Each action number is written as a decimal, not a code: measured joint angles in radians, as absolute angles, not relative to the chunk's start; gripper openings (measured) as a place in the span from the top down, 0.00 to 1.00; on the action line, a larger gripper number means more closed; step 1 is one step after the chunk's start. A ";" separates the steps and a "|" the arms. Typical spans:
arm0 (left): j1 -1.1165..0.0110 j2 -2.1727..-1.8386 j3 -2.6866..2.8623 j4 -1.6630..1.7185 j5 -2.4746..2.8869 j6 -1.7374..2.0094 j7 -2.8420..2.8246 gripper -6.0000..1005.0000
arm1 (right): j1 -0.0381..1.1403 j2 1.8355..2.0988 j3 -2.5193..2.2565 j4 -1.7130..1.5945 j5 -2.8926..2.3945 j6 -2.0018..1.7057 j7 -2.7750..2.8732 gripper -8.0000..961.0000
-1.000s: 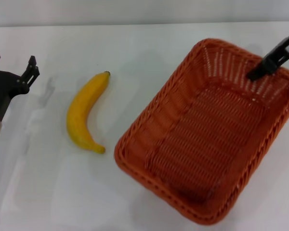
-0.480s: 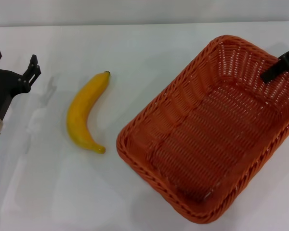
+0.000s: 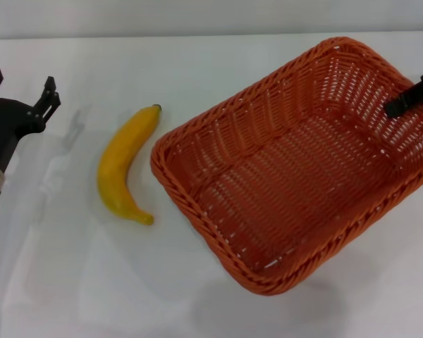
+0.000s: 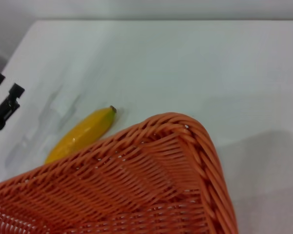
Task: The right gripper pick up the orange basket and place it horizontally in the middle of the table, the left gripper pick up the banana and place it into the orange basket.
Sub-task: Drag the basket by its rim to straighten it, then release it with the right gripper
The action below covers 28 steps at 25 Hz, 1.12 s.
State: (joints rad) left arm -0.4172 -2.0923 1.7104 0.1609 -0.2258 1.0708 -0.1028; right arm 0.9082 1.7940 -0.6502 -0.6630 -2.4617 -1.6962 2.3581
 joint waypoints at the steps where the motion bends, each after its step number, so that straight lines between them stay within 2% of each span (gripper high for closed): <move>1: -0.417 -2.092 1.710 0.161 -0.226 1.071 -0.103 0.14 | 0.901 1.796 -0.649 -0.663 -2.455 -1.693 2.359 0.87; 7: -0.419 -2.092 1.707 0.159 -0.227 1.070 -0.103 0.14 | 0.847 1.815 -0.616 -0.674 -2.432 -1.635 2.361 0.87; 19: -0.419 -2.092 1.703 0.161 -0.229 1.055 -0.103 0.14 | 0.761 1.831 -0.543 -0.690 -2.352 -1.596 2.363 0.87; 21: -0.419 -2.092 1.703 0.161 -0.230 1.055 -0.103 0.14 | 0.749 1.843 -0.536 -0.706 -2.344 -1.598 2.368 0.87; 25: -0.420 -2.091 1.701 0.161 -0.232 1.055 -0.103 0.14 | 0.714 1.883 -0.533 -0.778 -2.329 -1.591 2.384 0.87; 28: -0.420 -2.091 1.701 0.161 -0.232 1.055 -0.103 0.14 | 0.700 1.900 -0.531 -0.798 -2.317 -1.585 2.387 0.87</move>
